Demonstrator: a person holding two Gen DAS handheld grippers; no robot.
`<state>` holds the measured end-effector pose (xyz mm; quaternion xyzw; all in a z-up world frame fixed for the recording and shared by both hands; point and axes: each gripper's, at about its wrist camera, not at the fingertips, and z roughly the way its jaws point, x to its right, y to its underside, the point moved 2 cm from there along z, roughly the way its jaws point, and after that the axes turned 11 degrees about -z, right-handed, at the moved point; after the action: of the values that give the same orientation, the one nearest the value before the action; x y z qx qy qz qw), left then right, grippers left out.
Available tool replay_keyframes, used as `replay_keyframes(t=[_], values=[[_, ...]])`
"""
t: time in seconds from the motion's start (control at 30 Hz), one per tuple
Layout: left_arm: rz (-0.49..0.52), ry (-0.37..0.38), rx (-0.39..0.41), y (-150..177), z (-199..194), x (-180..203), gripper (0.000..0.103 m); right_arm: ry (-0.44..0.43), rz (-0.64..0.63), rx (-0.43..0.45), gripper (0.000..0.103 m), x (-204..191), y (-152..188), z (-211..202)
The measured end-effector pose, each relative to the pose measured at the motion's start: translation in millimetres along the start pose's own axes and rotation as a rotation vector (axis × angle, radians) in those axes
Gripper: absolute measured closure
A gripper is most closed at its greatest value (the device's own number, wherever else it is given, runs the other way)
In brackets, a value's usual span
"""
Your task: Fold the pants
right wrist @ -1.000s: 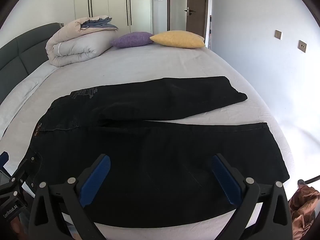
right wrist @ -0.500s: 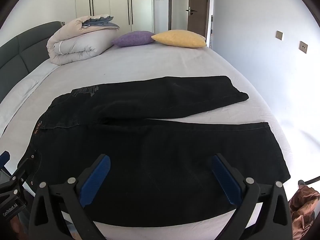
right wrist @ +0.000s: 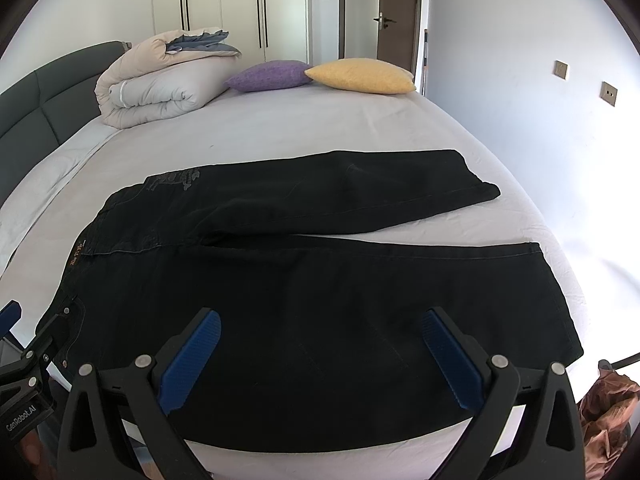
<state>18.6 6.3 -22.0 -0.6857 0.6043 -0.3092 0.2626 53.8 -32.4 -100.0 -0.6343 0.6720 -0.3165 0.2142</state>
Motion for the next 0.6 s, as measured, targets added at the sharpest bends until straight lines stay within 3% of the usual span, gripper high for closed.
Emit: replay_keyframes(t=[0.6], values=[[0.000, -0.002, -0.011, 2.3, 3.5, -1.3, 0.000, -0.011, -0.006, -0.006, 0.000, -7.1, 2.4, 0.8]])
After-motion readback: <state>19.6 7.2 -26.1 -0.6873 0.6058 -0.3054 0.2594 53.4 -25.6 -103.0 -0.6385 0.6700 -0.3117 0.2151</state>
